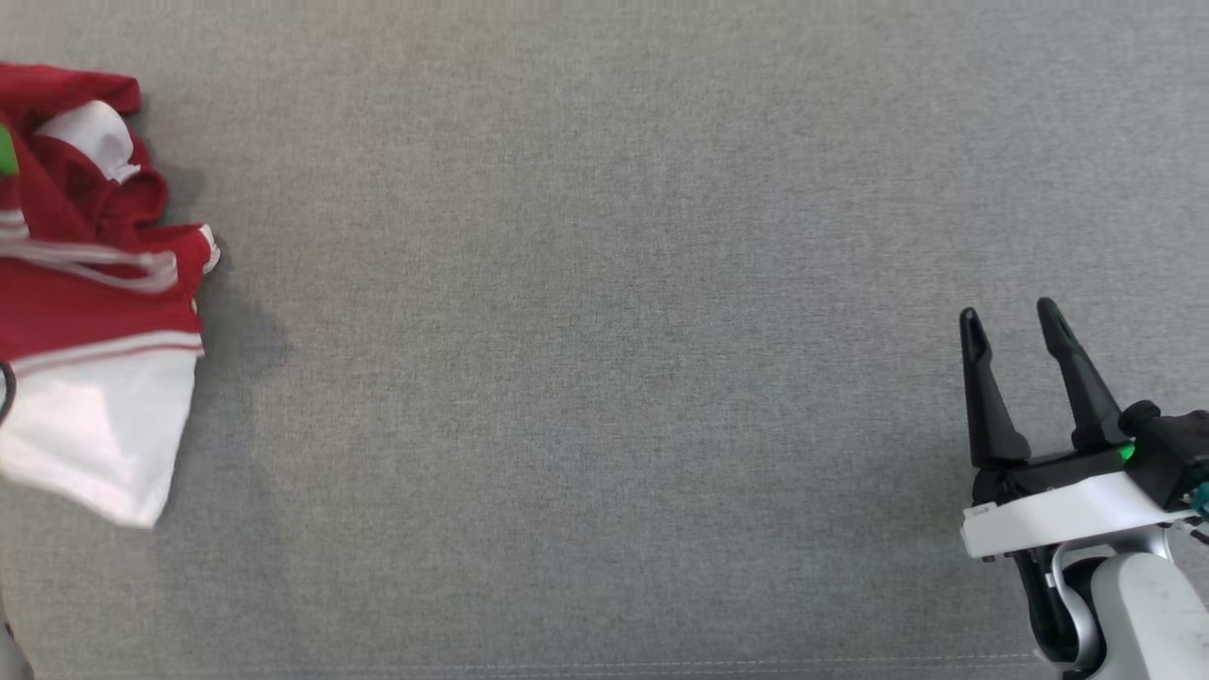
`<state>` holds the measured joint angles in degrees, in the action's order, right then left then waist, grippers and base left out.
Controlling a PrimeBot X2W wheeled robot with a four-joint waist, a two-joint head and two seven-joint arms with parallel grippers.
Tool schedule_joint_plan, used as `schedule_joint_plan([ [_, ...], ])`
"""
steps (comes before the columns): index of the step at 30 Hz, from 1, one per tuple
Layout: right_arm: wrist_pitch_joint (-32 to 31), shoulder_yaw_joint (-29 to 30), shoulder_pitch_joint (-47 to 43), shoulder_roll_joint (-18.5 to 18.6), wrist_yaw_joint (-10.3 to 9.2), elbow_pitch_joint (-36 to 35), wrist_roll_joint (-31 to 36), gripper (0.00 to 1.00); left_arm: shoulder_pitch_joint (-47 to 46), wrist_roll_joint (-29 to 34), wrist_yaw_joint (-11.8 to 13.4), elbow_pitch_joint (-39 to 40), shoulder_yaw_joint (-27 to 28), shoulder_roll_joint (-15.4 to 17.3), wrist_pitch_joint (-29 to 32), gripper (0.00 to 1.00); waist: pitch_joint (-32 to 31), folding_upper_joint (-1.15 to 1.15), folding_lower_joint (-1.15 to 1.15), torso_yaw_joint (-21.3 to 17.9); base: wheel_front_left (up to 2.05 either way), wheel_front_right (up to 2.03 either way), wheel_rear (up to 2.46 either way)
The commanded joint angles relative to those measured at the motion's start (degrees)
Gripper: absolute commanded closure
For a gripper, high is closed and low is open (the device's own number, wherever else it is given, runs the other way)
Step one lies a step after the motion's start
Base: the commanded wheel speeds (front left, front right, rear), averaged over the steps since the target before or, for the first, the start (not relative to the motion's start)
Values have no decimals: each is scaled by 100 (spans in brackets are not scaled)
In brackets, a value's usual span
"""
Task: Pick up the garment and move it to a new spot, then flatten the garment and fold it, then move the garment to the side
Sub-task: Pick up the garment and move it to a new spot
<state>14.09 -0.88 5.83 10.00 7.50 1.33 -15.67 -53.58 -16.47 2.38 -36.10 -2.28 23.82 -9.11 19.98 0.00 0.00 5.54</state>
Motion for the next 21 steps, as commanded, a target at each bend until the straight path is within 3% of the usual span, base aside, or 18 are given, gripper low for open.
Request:
schedule_joint_plan([
  [1,37,-15,13,-39,-2,55,-22,0,-172,90,10,202,-67,29,54,100,-205,0,0,-154,0,0,0],
  [11,112,-122,116,-341,-2,408,-72,0,-890,301,-145,1816,-671,-161,851,100,-528,0,0,-898,0,0,0],
  [21,116,-81,190,-585,-2,483,-162,0,-1685,421,-433,2478,-1607,-947,1317,100,-546,0,0,-1837,0,0,0],
])
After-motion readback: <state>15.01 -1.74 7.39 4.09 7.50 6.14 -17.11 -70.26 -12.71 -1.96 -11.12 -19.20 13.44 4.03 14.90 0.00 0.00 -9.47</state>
